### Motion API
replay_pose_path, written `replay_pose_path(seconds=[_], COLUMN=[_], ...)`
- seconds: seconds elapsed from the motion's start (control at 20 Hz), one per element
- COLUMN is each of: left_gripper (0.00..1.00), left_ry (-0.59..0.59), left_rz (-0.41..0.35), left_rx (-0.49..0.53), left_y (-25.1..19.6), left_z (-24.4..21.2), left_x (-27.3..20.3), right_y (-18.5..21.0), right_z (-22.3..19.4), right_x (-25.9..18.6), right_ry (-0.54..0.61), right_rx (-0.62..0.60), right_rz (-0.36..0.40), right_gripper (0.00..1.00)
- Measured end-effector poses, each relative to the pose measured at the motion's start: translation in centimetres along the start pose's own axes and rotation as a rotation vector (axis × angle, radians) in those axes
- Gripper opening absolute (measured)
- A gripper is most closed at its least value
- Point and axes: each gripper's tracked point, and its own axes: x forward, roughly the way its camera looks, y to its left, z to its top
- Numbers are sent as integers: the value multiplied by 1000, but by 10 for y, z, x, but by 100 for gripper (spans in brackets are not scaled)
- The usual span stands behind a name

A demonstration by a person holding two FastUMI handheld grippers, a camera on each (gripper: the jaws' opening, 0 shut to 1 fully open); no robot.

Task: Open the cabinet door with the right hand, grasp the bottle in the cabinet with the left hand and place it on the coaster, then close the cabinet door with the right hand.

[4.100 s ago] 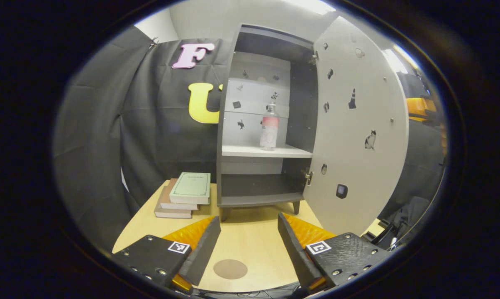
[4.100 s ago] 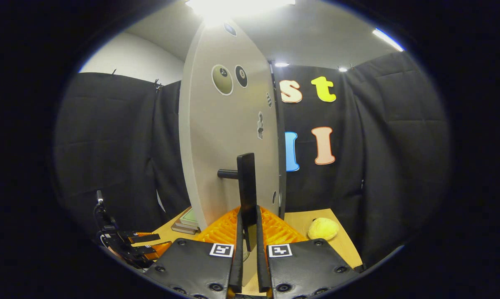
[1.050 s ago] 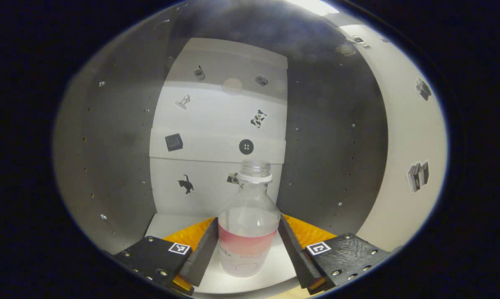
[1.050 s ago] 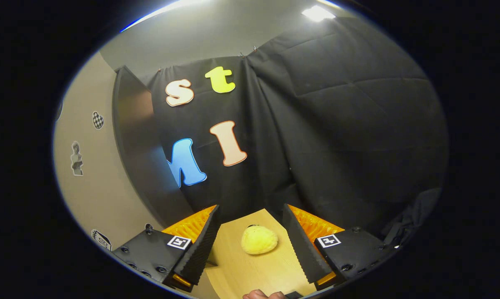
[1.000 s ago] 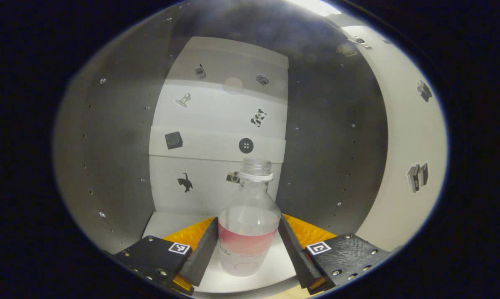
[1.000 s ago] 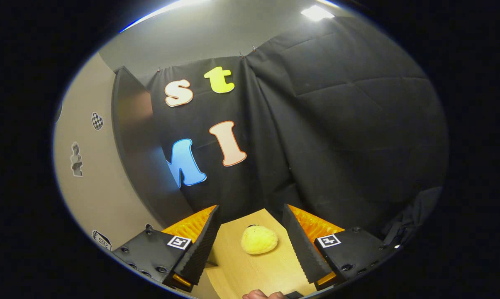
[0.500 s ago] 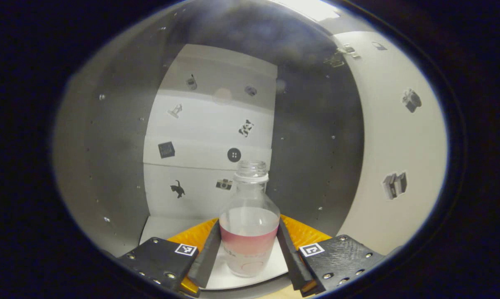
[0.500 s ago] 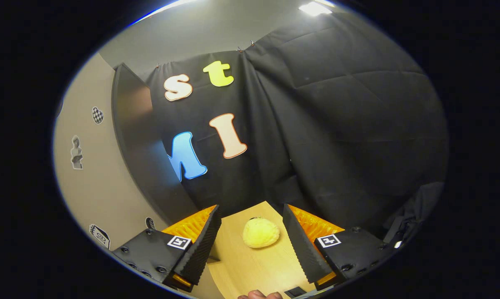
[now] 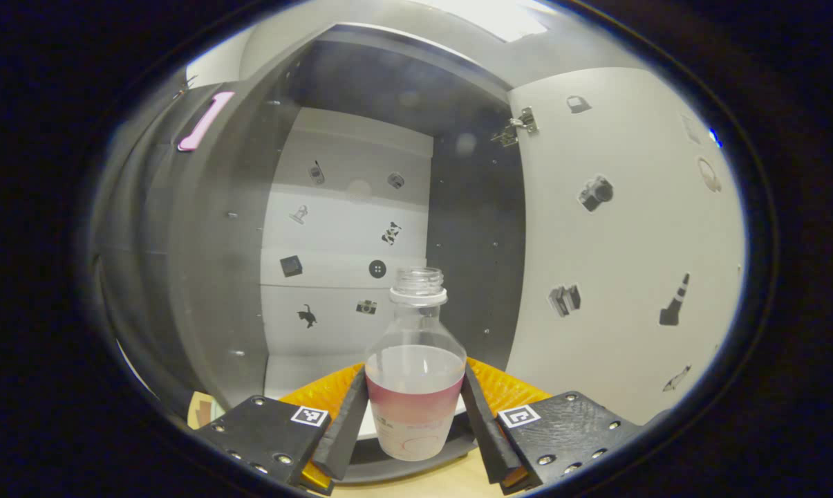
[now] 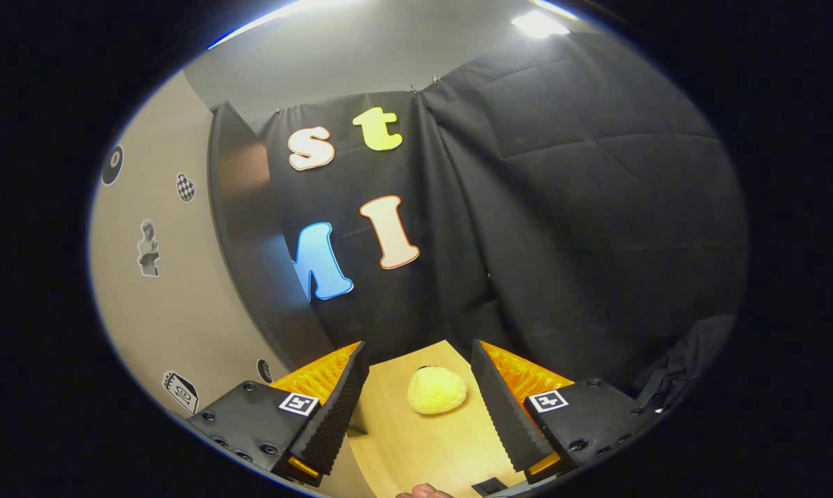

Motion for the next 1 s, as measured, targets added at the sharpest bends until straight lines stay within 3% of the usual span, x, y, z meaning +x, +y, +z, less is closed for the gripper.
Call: replay_pose_path(seconds=[0.3, 0.35, 0.45, 0.6, 0.7, 0.8, 1.0], left_gripper=[72, 72, 77, 72, 77, 72, 72], left_ry=[43, 49, 72, 112, 118, 124, 126], left_rz=[96, 120, 154, 210, 235, 258, 296], left_rx=[-34, -38, -53, -50, -78, -111, -97], left_y=[26, 33, 43, 60, 65, 68, 71], left_z=[-46, -54, -74, -108, -129, -151, -185], left_x=[-81, -93, -114, -143, -160, -173, -194], right_y=[22, 27, 33, 31, 33, 34, 22], right_z=[1, -1, -2, -5, -7, -7, -7], right_x=[-9, -10, -14, -26, -37, -48, -65], right_ry=[-8, -6, 0, 4, 2, -14, -42], right_rx=[-27, -28, -32, -53, -44, -30, -17], right_rz=[-8, -2, 0, -35, -43, -47, -87], right_gripper=[95, 87, 87, 87, 87, 87, 87])
